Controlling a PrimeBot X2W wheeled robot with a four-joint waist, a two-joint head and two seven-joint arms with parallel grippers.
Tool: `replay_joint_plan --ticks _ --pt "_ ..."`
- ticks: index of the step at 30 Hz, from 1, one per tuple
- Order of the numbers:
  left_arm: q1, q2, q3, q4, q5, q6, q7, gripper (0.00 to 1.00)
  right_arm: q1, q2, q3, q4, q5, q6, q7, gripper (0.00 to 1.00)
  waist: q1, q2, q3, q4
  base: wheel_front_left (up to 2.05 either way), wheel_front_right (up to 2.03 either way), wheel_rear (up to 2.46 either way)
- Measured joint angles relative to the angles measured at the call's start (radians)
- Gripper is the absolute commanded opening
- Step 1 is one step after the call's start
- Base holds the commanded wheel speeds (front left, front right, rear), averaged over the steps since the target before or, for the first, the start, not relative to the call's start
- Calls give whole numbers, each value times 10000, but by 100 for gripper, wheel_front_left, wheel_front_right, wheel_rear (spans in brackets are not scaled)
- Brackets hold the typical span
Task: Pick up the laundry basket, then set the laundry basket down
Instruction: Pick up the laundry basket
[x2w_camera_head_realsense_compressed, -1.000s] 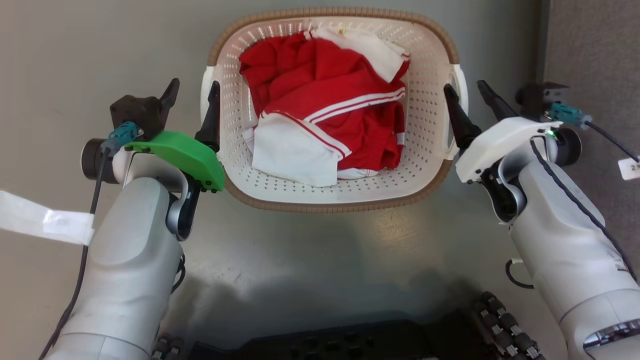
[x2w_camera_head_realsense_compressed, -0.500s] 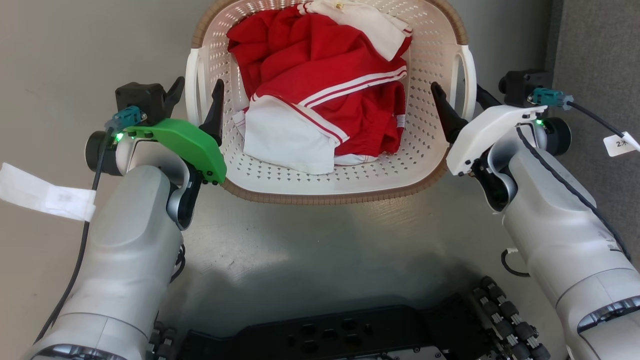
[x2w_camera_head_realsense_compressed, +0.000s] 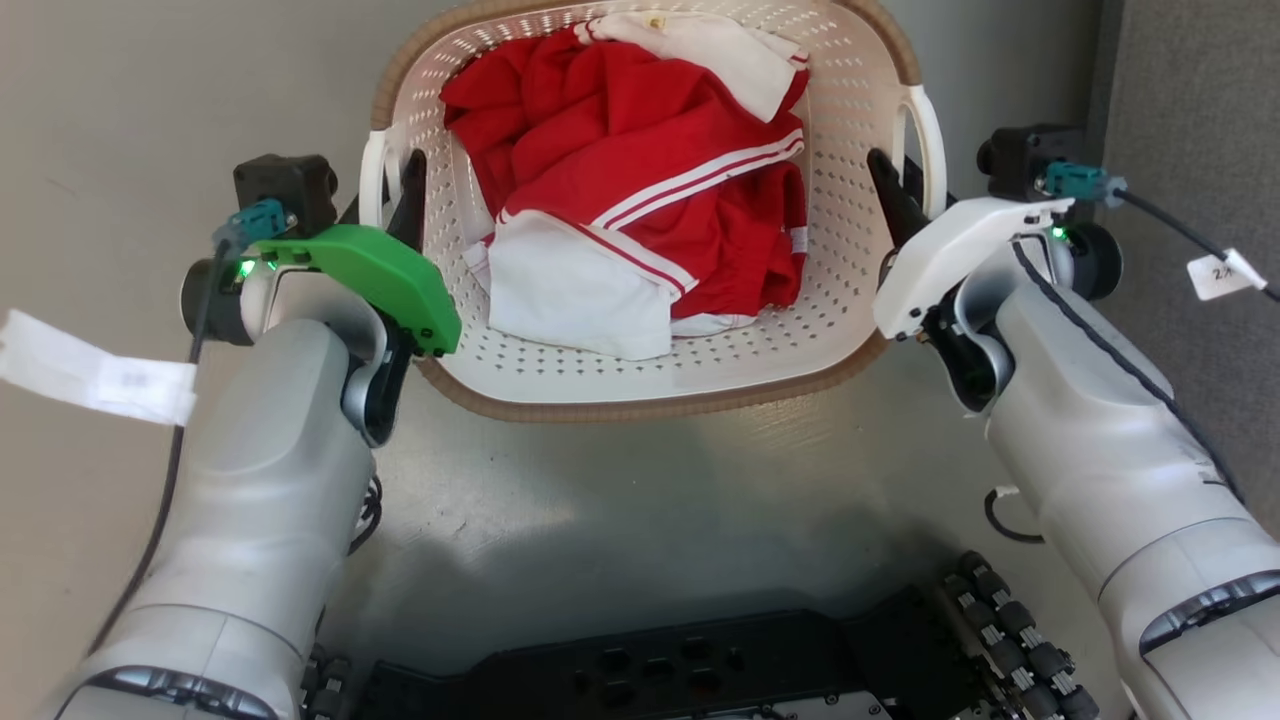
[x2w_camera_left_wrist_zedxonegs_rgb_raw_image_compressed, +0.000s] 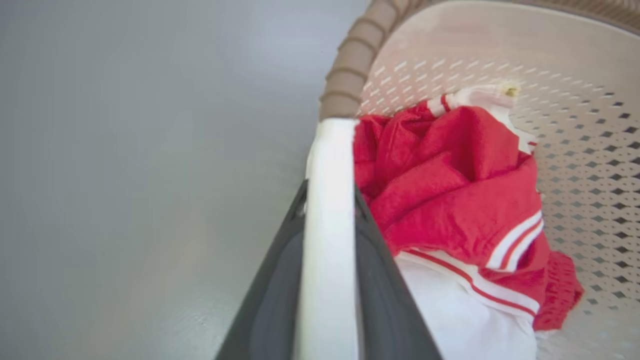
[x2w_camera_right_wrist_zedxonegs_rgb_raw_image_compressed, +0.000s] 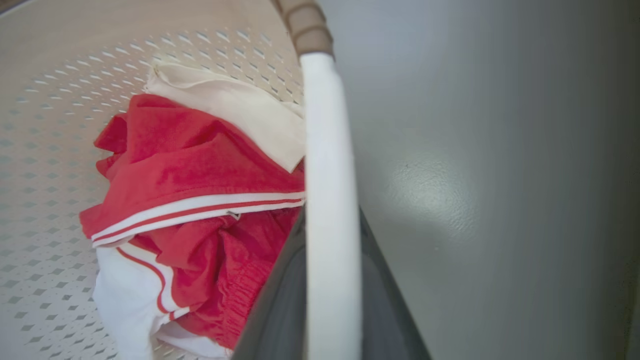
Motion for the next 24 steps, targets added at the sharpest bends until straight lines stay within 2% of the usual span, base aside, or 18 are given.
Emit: replay_joint_plan --ticks 11,24 --pt "-83 12 -372 671 -545 12 -88 0 26 100 617 374 493 2 -150 0 -1 0 -626 -31 0 0 0" --pt "283 -6 -834 1361 -1264 -25 81 0 501 205 1235 717 1444 2 15 0 -1 0 -2153 -100 0 0 0"
